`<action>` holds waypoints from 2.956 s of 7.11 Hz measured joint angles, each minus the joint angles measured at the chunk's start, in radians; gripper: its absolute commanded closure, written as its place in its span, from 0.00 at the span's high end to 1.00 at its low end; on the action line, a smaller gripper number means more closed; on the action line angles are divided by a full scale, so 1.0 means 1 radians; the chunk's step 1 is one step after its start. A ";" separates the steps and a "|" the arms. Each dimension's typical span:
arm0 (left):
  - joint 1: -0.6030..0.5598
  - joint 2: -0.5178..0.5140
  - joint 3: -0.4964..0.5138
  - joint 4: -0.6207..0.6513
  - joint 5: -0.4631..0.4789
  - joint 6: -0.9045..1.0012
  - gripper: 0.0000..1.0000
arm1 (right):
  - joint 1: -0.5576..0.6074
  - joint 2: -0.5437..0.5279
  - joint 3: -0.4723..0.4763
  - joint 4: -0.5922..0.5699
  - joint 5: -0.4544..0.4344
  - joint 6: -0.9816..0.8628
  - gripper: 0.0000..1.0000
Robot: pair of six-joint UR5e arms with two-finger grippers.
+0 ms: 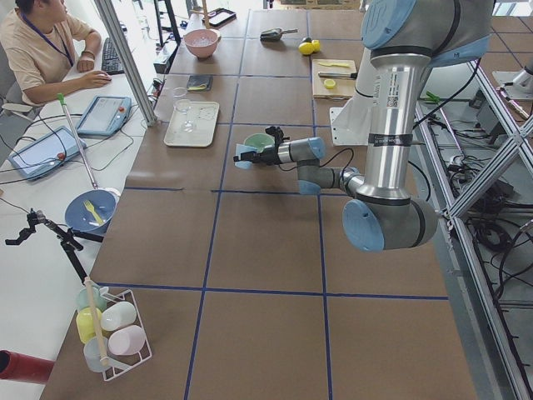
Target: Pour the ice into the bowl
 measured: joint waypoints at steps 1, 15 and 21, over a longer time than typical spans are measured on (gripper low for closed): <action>0.020 -0.016 0.007 0.027 0.022 0.070 0.00 | 0.000 0.000 0.000 0.000 0.000 0.000 1.00; 0.040 -0.096 0.063 0.038 0.073 0.901 0.00 | 0.000 0.006 -0.007 0.000 0.000 0.000 1.00; 0.037 -0.084 0.052 0.026 0.094 0.969 0.00 | 0.000 0.006 -0.007 0.000 0.000 0.000 1.00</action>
